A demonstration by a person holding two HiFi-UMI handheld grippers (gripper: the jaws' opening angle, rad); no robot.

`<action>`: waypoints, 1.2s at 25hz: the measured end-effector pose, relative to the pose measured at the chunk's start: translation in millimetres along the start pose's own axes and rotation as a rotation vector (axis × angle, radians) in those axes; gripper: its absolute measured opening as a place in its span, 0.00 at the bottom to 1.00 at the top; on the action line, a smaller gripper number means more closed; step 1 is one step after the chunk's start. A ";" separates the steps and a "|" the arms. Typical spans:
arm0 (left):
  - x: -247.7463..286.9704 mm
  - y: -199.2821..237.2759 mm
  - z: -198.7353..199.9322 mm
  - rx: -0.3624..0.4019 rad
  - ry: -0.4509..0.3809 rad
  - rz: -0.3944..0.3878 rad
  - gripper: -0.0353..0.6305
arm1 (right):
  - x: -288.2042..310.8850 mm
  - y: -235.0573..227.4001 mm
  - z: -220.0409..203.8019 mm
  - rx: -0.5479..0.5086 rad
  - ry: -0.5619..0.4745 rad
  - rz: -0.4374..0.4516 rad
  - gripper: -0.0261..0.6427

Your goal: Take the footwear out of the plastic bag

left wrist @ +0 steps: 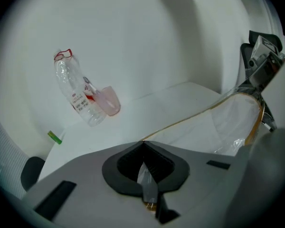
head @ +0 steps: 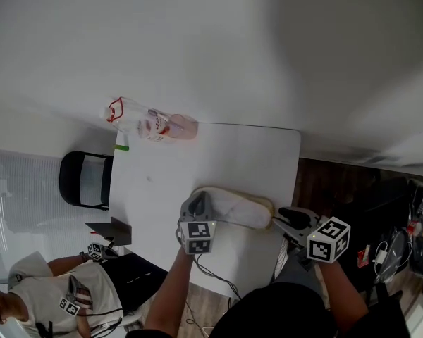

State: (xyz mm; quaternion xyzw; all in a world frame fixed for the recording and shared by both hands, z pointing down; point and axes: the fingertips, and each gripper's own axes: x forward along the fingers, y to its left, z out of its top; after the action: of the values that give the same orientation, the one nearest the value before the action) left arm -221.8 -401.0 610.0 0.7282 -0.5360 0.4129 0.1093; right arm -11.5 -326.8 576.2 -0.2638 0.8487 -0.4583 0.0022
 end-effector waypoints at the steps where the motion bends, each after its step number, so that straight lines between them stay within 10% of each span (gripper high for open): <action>1: 0.4 -0.3 0.0 -0.005 -0.003 -0.004 0.09 | -0.8 2.3 3.1 0.013 -0.010 0.010 0.27; 13: -3.5 -3.6 0.4 -0.016 -0.007 0.005 0.09 | 19.4 -25.0 -25.8 -0.052 0.169 -0.125 0.27; 22: -3.5 -2.0 -0.2 -0.026 -0.026 -0.007 0.09 | 22.4 -23.5 -20.3 0.157 0.237 0.006 0.27; 30: -6.6 -2.2 1.0 0.004 -0.046 -0.027 0.09 | 23.6 -28.0 -20.6 0.136 0.289 -0.045 0.22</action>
State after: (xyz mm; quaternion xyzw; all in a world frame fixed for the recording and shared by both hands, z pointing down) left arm -220.0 -396.1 605.2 0.7447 -0.5278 0.3957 0.1012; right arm -24.4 -333.7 615.6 -0.2134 0.8010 -0.5479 -0.1124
